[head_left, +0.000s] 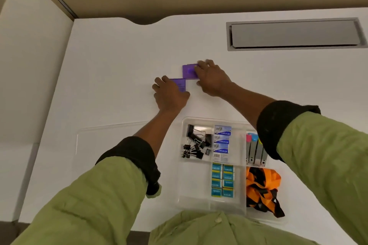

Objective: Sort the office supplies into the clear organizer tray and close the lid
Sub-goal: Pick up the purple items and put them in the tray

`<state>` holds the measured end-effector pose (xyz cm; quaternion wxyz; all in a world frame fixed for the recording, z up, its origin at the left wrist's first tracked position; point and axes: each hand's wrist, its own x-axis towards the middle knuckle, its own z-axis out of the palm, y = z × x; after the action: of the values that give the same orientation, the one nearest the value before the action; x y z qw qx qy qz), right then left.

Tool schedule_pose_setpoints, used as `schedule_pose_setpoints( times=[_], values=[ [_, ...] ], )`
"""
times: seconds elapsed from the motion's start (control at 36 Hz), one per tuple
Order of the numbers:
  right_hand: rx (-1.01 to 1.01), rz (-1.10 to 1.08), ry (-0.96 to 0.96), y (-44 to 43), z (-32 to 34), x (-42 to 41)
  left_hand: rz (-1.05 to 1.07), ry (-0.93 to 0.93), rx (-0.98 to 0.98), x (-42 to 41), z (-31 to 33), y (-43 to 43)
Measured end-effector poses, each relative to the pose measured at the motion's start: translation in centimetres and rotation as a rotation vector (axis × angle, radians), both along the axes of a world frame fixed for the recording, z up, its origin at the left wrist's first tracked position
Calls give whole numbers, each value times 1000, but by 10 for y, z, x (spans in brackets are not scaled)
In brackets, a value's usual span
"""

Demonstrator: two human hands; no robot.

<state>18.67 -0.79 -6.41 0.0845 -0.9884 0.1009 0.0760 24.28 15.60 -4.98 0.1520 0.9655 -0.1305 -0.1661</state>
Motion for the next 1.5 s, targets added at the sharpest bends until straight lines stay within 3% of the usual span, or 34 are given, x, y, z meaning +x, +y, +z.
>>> schedule_pose_setpoints(
  times=[0.11,0.25,0.36,0.47,0.64,0.72,0.97,1.5],
  values=[
    [37,-204,-85,-13,0,-31,51,95,-37,7,-1,11],
    [279,-579,-52,-34,5,-66,80,182,-188,9,-3,24],
    [393,-715,-75,-45,4,-99,124,253,-309,9,-11,32],
    [489,-805,-258,-29,29,-125,166,295,-445,0,2,43],
    [607,-737,-375,50,102,-172,241,333,-604,-27,28,76],
    [648,-575,-369,134,130,-218,229,316,-719,-70,55,124],
    [150,-21,-354,221,95,-250,334,361,-853,-115,78,152],
    [-117,86,-50,257,34,-249,290,510,-820,-156,81,186]
  ],
)
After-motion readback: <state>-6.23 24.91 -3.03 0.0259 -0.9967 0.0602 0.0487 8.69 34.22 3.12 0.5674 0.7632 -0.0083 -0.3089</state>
